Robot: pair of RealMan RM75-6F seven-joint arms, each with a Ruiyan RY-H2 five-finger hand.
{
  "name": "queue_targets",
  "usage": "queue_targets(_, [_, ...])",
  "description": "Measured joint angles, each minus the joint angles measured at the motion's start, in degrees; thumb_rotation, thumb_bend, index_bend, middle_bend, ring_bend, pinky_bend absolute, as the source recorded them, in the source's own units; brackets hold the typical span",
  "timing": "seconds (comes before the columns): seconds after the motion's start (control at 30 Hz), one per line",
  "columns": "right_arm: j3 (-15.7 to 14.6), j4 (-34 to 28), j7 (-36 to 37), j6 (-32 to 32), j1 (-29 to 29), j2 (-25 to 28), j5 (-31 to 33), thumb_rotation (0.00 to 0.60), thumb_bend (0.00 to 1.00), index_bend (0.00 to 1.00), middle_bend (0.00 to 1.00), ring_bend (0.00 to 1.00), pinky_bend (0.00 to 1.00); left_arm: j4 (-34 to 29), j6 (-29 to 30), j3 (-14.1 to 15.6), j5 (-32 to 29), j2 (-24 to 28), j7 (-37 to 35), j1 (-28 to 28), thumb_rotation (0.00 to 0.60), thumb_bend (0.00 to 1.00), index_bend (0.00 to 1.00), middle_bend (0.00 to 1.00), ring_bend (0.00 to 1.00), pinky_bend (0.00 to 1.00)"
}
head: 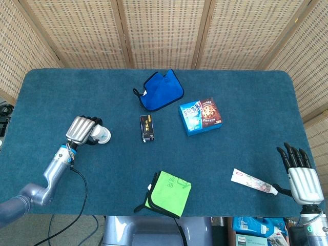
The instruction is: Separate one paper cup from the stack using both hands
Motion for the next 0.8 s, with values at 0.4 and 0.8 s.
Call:
queue_targets(0.4, [-0.24, 7.49, 5.07, 1.77, 2.01, -2.30, -7.46, 0.600, 0.00, 0.01, 0.02, 0.00, 0.00, -8.97, 3.57, -3.68, -0.85, 4.72, -38.17, 3.23, 0.600, 0.12, 0.52, 0.47, 0.51, 0.49])
queue_targets(0.8, [0.82, 24.61, 16.95, 7.56, 10.67, -5.80, -20.36, 0.600, 0.01, 0.16, 0.16, 0.04, 0.00, -16.75, -7.08, -5.04, 1.68, 7.12, -72.38, -1.58, 0.600, 0.12, 0.52, 0.47, 0.51, 0.49])
